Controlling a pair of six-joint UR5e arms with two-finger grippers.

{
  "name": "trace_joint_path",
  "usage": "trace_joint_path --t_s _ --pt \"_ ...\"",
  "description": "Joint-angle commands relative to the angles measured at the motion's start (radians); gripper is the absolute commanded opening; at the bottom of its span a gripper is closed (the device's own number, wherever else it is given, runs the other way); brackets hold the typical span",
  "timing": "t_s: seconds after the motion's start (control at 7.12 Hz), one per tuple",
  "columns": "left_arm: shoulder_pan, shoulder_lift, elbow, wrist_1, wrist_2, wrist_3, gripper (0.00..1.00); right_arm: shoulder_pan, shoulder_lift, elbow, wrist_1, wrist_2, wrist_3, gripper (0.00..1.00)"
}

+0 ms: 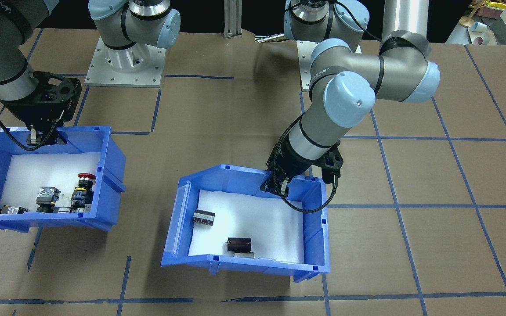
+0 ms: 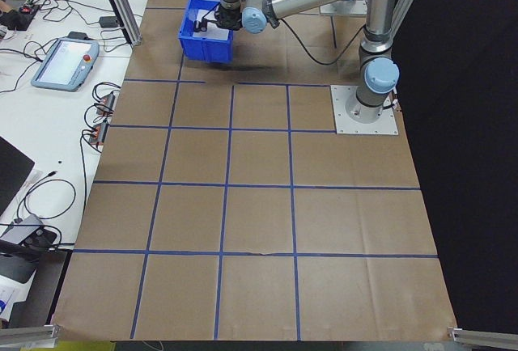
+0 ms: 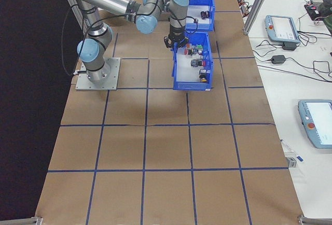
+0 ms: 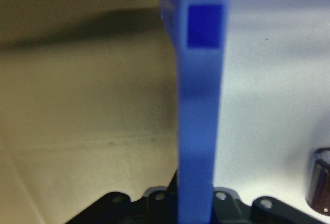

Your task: Place battery box in front

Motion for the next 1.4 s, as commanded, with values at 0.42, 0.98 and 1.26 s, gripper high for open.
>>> trace_joint_path --t_s 0.42,0.98,1.26 --pt "-0.079 -0.138 0.044 0.151 0.038 -0.151 0.0 -0.011 -0.002 0.008 -0.004 -0.006 -0.011 0.05" --pt "-0.1 -0.109 0.103 0.108 0.144 -0.15 0.88 -0.011 -0.002 0.008 -0.004 -0.011 -0.012 0.05" --pt "-0.078 0.004 0.17 -0.181 0.144 -0.068 0.9 -0.011 -0.002 0.008 -0.006 -0.011 -0.012 0.05"
